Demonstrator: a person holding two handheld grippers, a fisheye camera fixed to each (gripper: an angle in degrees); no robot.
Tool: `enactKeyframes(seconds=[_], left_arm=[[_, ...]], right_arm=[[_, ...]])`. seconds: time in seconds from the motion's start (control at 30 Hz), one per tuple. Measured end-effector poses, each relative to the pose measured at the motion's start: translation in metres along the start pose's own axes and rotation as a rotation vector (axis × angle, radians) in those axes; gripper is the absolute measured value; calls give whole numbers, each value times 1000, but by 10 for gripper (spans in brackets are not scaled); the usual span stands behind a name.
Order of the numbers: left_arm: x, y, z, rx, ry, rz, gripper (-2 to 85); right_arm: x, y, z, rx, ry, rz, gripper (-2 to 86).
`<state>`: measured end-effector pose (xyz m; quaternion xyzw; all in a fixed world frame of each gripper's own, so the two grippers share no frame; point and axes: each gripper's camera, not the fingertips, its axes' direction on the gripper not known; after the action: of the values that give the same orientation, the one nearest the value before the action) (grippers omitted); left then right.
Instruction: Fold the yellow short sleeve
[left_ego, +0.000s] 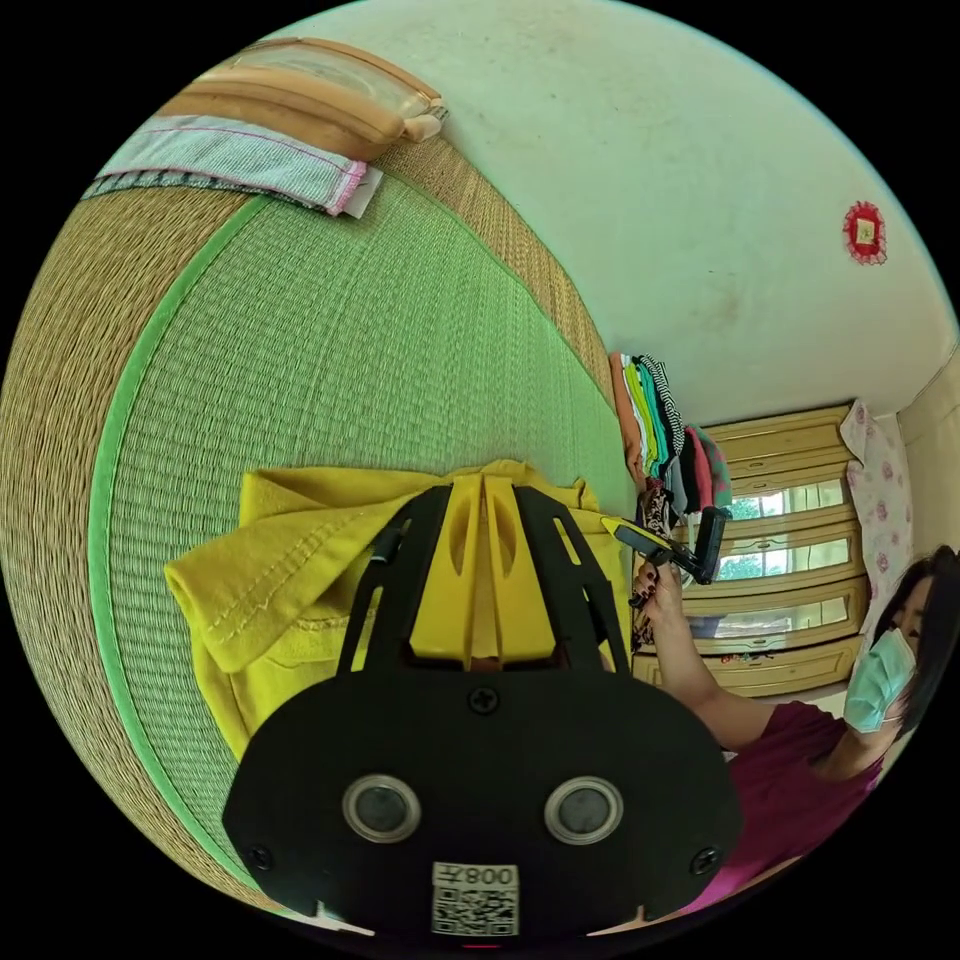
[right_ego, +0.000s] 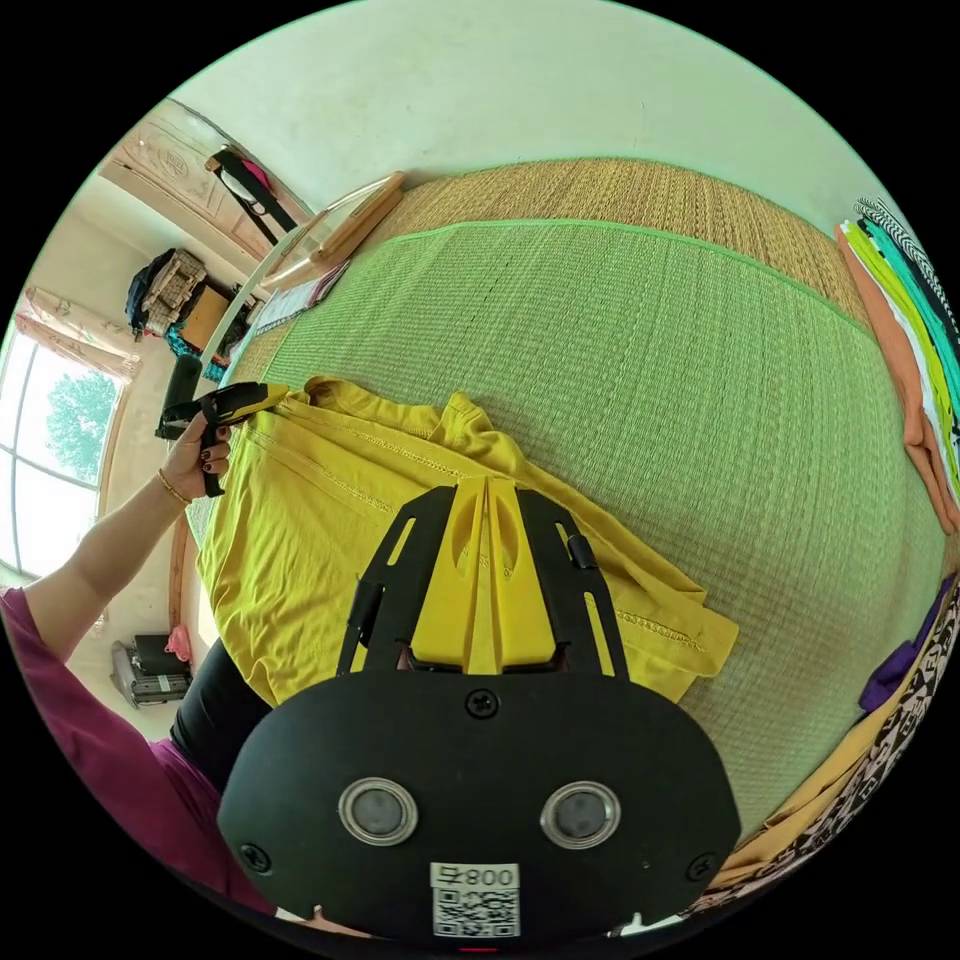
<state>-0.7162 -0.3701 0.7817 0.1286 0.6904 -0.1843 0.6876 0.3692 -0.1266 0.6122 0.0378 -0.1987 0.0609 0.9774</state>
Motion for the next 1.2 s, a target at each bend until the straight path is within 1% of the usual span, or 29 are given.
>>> enactKeyframes(seconds=[0.17, 0.23, 0.3, 0.37, 0.5, 0.67, 1.0, 1.2], left_arm=[[16, 31, -2, -13, 35, 60, 3], [17, 45, 2, -58, 12, 67, 3], [17, 58, 10, -132, -69, 66, 3], [17, 63, 13, -158, -114, 70, 3], [22, 64, 17, -155, -211, 94, 3], [36, 63, 22, -153, -276, 146, 3], [50, 65, 28, -111, -323, 184, 2], [55, 73, 30, -95, -322, 187, 3]], right_arm=[[-6, 21, -7, 48, -33, -20, 0], [-15, 37, -1, 21, -44, -54, 0], [-21, 47, 8, -14, -51, -68, 0], [-25, 53, 18, -42, -49, -79, 0], [-25, 54, 35, -67, -34, -68, 1], [-23, 50, 44, -58, -27, -58, 0], [-21, 47, 57, -66, -13, -65, 1], [-19, 45, 60, -52, 14, -76, 1]])
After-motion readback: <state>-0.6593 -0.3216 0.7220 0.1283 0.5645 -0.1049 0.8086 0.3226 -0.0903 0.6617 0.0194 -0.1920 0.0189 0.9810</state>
